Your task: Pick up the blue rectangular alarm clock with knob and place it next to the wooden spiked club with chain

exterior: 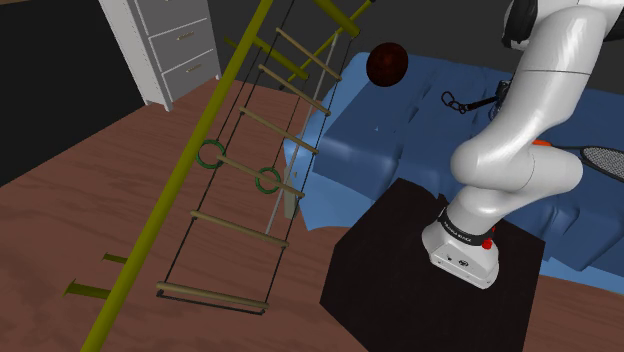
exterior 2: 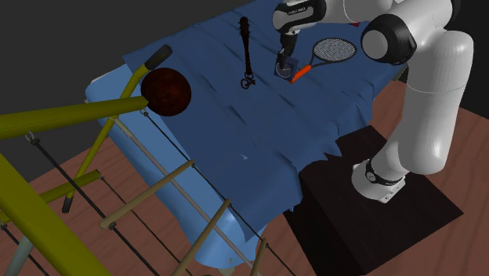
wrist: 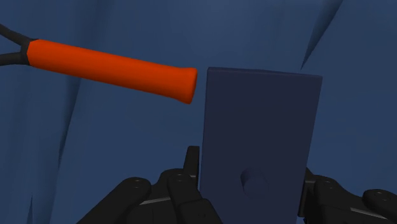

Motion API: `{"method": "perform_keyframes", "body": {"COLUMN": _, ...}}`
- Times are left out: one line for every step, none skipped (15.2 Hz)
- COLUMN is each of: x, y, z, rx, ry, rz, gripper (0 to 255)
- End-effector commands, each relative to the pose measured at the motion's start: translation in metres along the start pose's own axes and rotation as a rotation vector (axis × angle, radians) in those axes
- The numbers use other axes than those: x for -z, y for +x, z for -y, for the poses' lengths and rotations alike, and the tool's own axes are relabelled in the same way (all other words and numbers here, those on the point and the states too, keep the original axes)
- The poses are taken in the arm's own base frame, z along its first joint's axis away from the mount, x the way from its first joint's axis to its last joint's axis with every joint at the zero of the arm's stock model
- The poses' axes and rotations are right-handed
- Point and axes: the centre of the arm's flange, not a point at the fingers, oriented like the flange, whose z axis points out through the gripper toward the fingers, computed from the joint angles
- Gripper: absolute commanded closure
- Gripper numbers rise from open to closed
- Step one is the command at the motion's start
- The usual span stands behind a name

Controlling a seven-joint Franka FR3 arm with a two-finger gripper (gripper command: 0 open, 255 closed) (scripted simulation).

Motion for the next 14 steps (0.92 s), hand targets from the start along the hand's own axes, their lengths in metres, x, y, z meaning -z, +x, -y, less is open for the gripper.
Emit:
{"method": "perform_keyframes", "body": {"x": -0.011, "y": 0.001, "z": 0.0, "rx": 0.0, "ry": 0.0, "rz": -0.001, "gripper": 255}}
{"method": "perform_keyframes", "body": {"x": -0.016, "y": 0.001, "z": 0.0, "rx": 0.0, "ry": 0.0, "rz": -0.001, "gripper": 255}}
{"method": "perform_keyframes", "body": {"x": -0.021, "y": 0.001, "z": 0.0, "rx": 0.0, "ry": 0.0, "rz": -0.001, "gripper": 255}}
{"method": "perform_keyframes", "body": {"x": -0.027, "y": 0.001, "z": 0.0, "rx": 0.0, "ry": 0.0, "rz": -0.001, "gripper": 255}}
{"method": "perform_keyframes", "body": {"x": -0.032, "y": 0.001, "z": 0.0, "rx": 0.0, "ry": 0.0, "rz": -0.001, "gripper": 255}}
{"method": "perform_keyframes", "body": {"x": -0.037, "y": 0.001, "z": 0.0, "rx": 0.0, "ry": 0.0, "rz": -0.001, "gripper": 255}}
{"method": "perform_keyframes", "body": {"x": -0.043, "y": 0.001, "z": 0.0, "rx": 0.0, "ry": 0.0, "rz": -0.001, "gripper": 255}}
{"method": "perform_keyframes", "body": {"x": -0.048, "y": 0.001, "z": 0.001, "rx": 0.0, "ry": 0.0, "rz": -0.001, "gripper": 255}}
{"method": "perform_keyframes", "body": {"x": -0.053, "y": 0.001, "z": 0.001, "rx": 0.0, "ry": 0.0, "rz": -0.001, "gripper": 255}}
{"method": "perform_keyframes", "body": {"x": -0.058, "y": 0.002, "z": 0.001, "rx": 0.0, "ry": 0.0, "rz": -0.001, "gripper": 255}}
{"method": "perform_keyframes", "body": {"x": -0.058, "y": 0.001, "z": 0.001, "rx": 0.0, "ry": 0.0, "rz": -0.001, "gripper": 255}}
{"method": "perform_keyframes", "body": {"x": -0.058, "y": 0.002, "z": 0.001, "rx": 0.0, "ry": 0.0, "rz": -0.001, "gripper": 255}}
{"method": "perform_keyframes", "body": {"x": -0.058, "y": 0.002, "z": 0.001, "rx": 0.0, "ry": 0.0, "rz": -0.001, "gripper": 255}}
{"method": "perform_keyframes", "body": {"x": -0.058, "y": 0.002, "z": 0.001, "rx": 0.0, "ry": 0.0, "rz": -0.001, "gripper": 255}}
